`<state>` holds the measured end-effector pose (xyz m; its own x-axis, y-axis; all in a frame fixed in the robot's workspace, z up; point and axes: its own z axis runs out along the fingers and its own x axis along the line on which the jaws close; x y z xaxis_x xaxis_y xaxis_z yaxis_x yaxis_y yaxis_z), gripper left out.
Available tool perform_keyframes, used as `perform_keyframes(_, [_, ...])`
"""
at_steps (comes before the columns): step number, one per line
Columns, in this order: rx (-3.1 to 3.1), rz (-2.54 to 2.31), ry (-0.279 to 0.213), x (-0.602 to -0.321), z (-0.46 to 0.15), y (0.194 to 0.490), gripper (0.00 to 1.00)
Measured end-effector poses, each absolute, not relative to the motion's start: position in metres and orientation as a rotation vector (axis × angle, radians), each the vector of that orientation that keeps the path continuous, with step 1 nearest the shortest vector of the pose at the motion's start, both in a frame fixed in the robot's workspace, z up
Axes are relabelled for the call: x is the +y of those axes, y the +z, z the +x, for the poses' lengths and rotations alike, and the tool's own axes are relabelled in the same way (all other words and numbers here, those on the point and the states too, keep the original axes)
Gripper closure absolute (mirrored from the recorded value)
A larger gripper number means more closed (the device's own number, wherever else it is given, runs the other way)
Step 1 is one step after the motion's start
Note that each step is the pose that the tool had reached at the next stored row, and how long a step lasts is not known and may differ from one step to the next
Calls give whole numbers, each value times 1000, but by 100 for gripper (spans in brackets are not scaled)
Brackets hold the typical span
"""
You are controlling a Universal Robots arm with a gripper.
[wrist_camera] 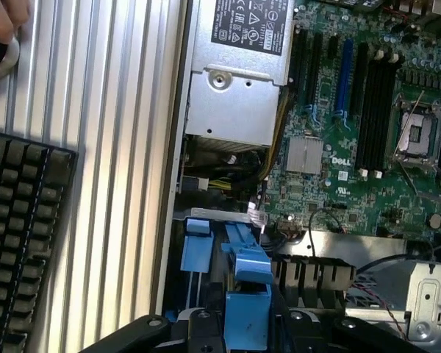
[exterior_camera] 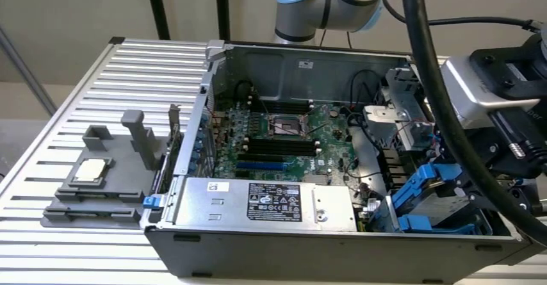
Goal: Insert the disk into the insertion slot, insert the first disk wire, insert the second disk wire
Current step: 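Insert the disk into the insertion slot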
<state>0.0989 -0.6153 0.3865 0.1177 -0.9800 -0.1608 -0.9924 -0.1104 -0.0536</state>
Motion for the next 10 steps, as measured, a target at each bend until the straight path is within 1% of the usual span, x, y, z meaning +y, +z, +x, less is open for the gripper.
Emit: perform_keyframes(10, [1918,-2295,135,-613,99,392,67])
